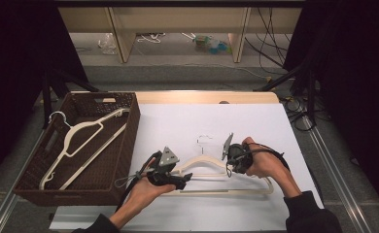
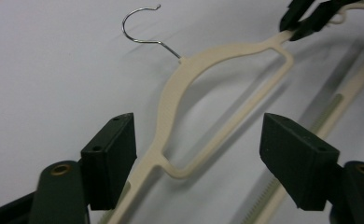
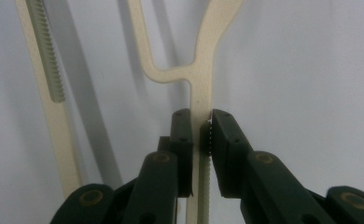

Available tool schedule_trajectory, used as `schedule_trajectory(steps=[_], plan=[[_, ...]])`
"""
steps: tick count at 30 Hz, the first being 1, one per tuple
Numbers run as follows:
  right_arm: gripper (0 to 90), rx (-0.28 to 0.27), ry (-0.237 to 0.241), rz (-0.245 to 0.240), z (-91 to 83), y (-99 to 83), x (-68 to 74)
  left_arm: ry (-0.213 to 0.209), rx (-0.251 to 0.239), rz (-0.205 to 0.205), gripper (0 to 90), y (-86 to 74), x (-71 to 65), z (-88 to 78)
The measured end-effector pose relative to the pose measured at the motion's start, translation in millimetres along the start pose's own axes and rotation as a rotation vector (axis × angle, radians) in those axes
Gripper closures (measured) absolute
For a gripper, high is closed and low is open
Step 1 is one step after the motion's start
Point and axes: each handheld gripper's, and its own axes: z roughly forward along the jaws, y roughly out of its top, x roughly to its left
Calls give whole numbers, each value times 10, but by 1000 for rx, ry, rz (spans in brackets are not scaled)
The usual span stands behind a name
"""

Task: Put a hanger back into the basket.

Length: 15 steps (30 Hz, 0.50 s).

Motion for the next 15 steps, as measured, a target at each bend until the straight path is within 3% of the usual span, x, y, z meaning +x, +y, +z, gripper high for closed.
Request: schedule_trajectory(steps=[4,6,8,15], plan=[[800,-18,-7,-19,-40,-37,57,-3,49,23,278,64,56,194],[800,-9,-12,-15,-69,-44,97,-7,69,5,297,79,73,275],[800,-16,-18,-26,-90,-50,121,2,93,13,298,93,93,338],[800,-24,-15,-36,-133,-23,200,-38,167,38,373,95,132,529]])
